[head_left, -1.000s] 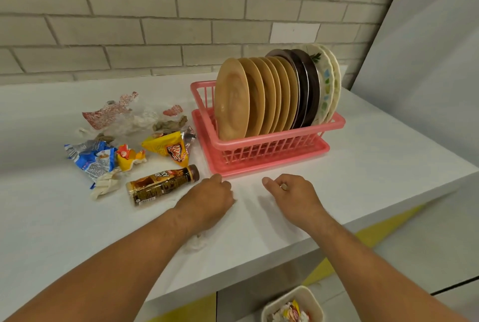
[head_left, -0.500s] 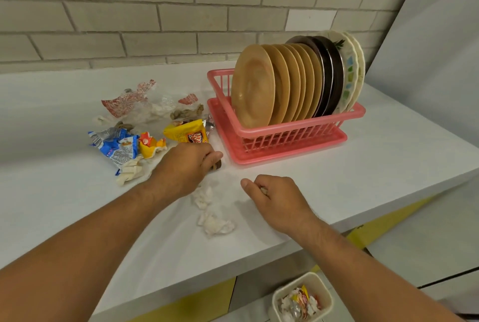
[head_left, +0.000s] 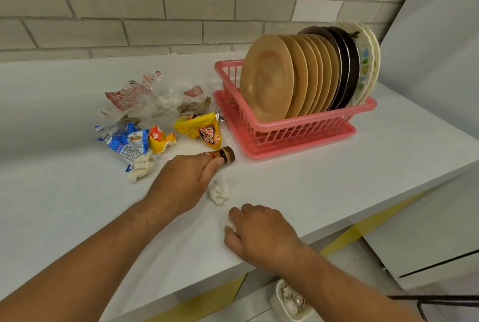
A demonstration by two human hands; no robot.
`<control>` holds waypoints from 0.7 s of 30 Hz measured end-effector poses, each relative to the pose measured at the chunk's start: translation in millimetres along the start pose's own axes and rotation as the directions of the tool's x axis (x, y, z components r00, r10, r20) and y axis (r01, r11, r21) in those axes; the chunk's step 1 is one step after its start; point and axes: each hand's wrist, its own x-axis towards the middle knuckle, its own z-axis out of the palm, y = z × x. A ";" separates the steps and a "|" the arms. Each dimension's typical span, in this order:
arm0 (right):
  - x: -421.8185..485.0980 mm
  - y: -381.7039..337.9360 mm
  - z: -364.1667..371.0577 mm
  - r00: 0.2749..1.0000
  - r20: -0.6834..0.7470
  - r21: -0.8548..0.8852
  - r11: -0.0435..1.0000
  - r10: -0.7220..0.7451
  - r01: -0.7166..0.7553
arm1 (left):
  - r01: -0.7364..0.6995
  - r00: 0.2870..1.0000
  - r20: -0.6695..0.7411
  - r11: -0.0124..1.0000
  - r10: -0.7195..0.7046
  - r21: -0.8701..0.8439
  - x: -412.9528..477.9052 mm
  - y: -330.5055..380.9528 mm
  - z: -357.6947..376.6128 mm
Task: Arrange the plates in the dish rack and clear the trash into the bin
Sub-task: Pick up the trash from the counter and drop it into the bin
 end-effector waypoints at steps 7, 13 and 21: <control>-30.0 50.2 -14.9 0.983 -0.018 0.351 0.922 0.181 -0.164 | -0.054 0.999 -0.015 0.986 0.052 -0.159 -19.1 22.9 27.7; -65.8 113.6 -23.7 0.926 -0.241 0.532 0.837 0.291 -0.125 | -0.100 0.994 -0.062 0.976 0.089 -0.194 -21.7 82.2 50.5; -138.1 204.1 -18.9 0.872 -0.295 0.530 0.826 0.391 -0.192 | -0.042 0.997 -0.069 0.964 0.025 -0.262 -50.0 184.8 131.8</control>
